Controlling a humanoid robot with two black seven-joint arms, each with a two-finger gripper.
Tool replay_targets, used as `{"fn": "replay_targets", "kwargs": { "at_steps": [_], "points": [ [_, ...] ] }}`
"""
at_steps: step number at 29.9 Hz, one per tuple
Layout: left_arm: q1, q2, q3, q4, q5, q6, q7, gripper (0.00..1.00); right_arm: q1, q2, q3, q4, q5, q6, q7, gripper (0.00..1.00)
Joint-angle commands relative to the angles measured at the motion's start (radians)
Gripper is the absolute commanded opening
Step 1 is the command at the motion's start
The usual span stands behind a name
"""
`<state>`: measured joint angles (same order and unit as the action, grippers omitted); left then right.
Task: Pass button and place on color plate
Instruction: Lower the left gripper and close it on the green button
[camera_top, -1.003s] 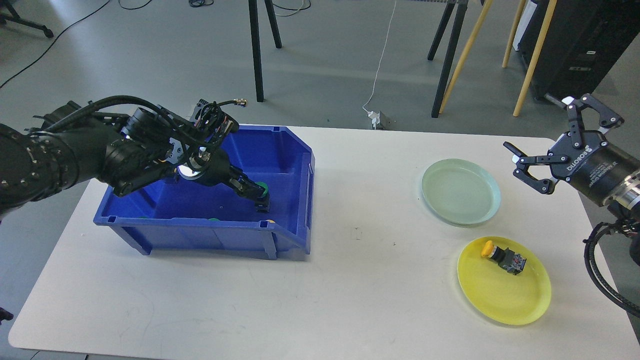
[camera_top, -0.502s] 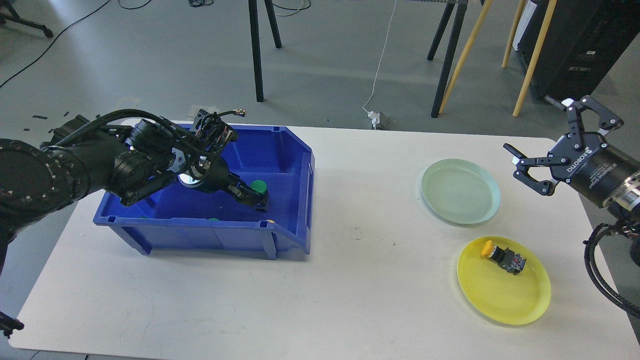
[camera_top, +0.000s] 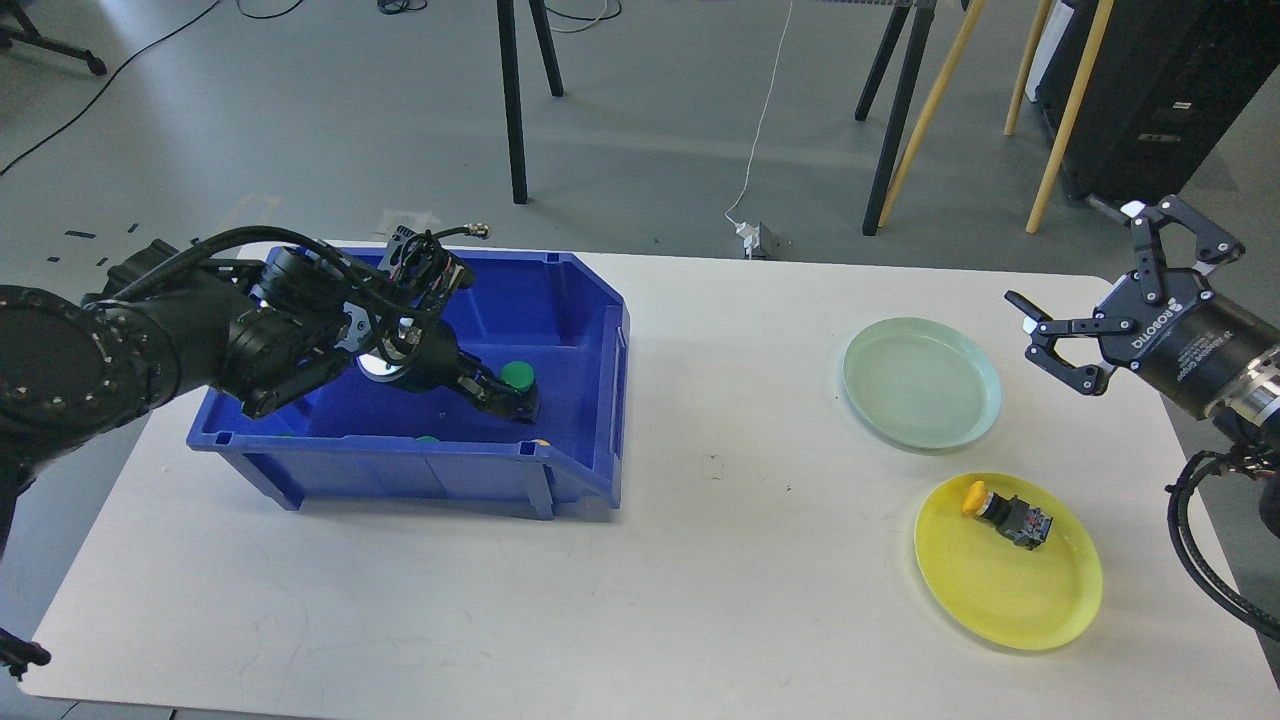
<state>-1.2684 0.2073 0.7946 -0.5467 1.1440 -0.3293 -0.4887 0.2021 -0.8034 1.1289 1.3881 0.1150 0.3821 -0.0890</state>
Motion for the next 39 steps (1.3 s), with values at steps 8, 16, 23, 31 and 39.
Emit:
{"fn": "replay_targets", "kwargs": {
  "at_steps": [8, 16, 23, 31, 39],
  "points": [
    [0.026, 0.006, -0.055, 0.001, 0.0, 0.013, 0.0, 0.74, -0.003, 0.006, -0.004, -0.014, 0.0, 0.0, -0.002, 0.98],
    [0.041, 0.007, -0.057, 0.004, 0.0, 0.016, 0.0, 0.74, -0.001, 0.007, -0.006, -0.015, -0.002, 0.0, -0.002, 0.98],
    [0.04, 0.007, -0.057, 0.004, 0.0, 0.018, 0.0, 0.74, -0.003, 0.007, -0.006, -0.02, -0.002, 0.0, -0.002, 0.98],
    [0.041, 0.009, -0.057, 0.005, -0.003, 0.038, 0.0, 0.71, -0.003, 0.007, -0.008, -0.021, -0.002, 0.0, -0.002, 0.98],
    [0.058, 0.006, -0.08, 0.039, -0.007, 0.038, 0.0, 0.71, -0.003, 0.007, -0.008, -0.021, -0.002, 0.001, -0.002, 0.98]
  ]
}}
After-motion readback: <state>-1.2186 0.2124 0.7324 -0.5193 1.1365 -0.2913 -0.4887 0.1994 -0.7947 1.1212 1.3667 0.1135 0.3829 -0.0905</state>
